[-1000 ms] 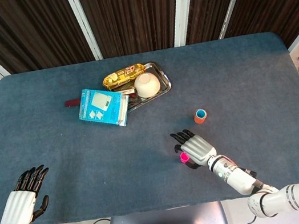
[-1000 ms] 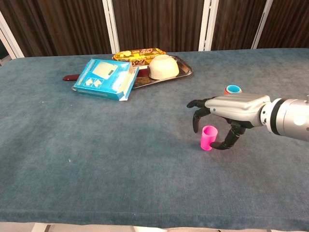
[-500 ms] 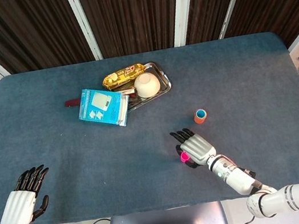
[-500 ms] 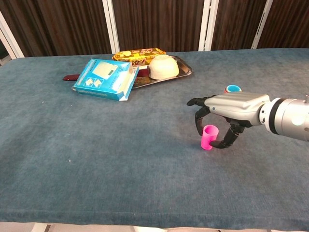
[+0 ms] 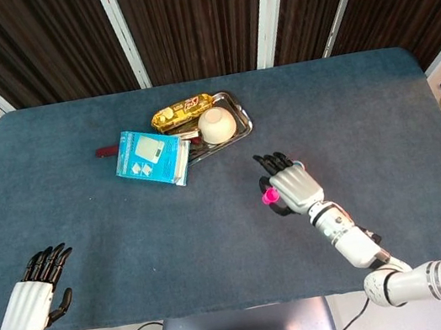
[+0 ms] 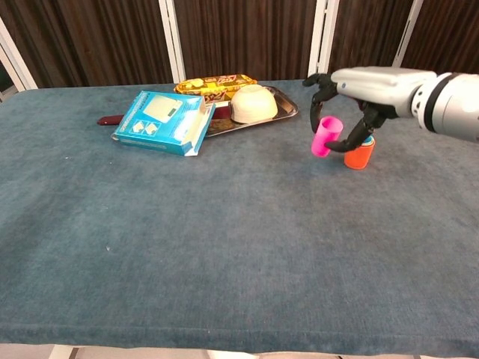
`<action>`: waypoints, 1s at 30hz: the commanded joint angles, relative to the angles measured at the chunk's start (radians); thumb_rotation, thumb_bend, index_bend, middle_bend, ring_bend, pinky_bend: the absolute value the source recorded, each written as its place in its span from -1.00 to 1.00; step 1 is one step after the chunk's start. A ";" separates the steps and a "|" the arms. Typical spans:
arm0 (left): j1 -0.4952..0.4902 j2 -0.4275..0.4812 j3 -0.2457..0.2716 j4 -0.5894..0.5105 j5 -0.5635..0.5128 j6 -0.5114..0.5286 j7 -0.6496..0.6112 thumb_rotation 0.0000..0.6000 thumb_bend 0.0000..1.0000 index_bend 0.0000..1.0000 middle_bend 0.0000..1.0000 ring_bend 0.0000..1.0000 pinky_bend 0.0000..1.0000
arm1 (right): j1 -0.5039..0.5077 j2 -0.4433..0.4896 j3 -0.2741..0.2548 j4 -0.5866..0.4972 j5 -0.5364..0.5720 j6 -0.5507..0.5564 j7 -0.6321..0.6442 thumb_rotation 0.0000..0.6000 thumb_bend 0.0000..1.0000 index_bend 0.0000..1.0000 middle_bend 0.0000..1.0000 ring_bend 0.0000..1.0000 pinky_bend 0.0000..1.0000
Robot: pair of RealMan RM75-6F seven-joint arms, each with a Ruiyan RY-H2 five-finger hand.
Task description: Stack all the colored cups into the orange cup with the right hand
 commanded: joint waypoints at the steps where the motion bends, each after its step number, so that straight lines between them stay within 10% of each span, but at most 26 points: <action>1: 0.000 0.000 0.000 0.000 0.000 -0.001 0.000 1.00 -0.05 -1.00 -0.92 -0.90 -0.77 | 0.029 0.009 0.040 0.055 0.086 0.015 -0.048 1.00 -0.08 0.23 -0.92 -1.00 -1.00; 30: -0.005 -0.007 -0.003 0.005 -0.010 -0.014 0.004 1.00 -0.06 -1.00 -0.93 -0.90 -0.77 | 0.053 -0.041 0.004 0.248 0.249 -0.071 -0.070 1.00 -0.08 0.11 -0.92 -1.00 -1.00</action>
